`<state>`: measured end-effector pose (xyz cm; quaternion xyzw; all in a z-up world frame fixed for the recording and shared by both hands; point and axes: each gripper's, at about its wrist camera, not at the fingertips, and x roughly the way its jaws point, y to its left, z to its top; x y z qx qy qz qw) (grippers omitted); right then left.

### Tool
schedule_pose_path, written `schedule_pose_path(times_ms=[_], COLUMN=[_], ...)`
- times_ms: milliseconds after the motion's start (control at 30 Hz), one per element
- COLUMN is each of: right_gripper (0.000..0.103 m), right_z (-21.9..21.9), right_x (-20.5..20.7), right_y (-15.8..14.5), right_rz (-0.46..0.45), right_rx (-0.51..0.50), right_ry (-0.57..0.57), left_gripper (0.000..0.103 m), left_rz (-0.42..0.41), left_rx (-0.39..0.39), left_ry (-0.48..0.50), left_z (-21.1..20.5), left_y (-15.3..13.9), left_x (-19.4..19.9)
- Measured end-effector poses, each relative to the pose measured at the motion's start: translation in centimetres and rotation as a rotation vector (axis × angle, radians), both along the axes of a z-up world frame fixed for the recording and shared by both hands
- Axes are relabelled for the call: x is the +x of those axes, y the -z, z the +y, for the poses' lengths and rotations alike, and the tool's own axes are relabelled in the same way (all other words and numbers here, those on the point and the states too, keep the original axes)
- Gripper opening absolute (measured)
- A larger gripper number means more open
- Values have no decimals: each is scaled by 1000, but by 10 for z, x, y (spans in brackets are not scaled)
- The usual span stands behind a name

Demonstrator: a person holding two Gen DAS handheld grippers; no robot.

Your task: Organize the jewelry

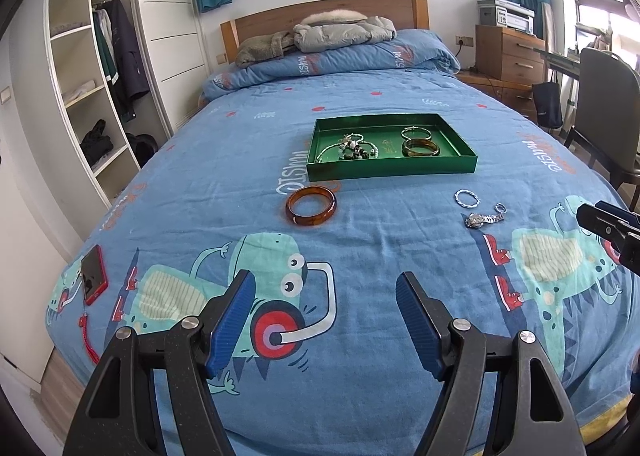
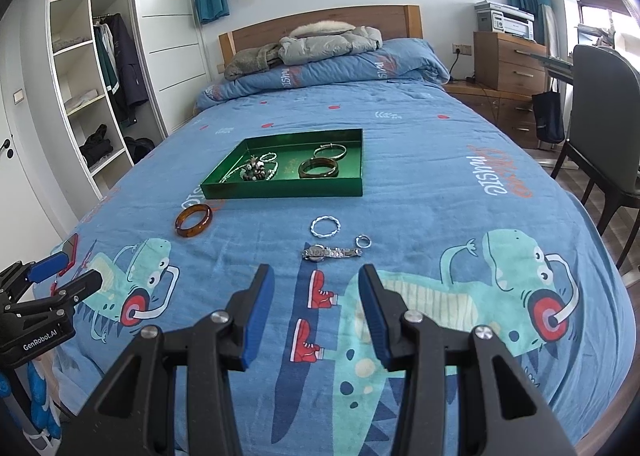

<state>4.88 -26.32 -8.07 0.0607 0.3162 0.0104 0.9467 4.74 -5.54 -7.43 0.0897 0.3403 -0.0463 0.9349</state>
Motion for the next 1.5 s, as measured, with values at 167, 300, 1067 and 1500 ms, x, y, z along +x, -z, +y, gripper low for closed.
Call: schedule_pose_path(times_ms=[167, 300, 1067, 1500], right_gripper=[42, 42, 42, 42], right_z=[-3, -4, -4, -6], right_x=[0, -1, 12, 29], right_y=[0, 1, 16, 35], right_rz=[-3, 0, 26, 54], right_rx=[-3, -4, -11, -1], right_ry=[11, 14, 14, -8], left_gripper=[72, 72, 72, 72], left_rz=[5, 6, 62, 114], left_rx=[4, 9, 16, 15], left_ry=[4, 7, 30, 35], left_z=[-1, -2, -4, -5], left_y=[2, 3, 21, 37], left_x=[-1, -1, 16, 34])
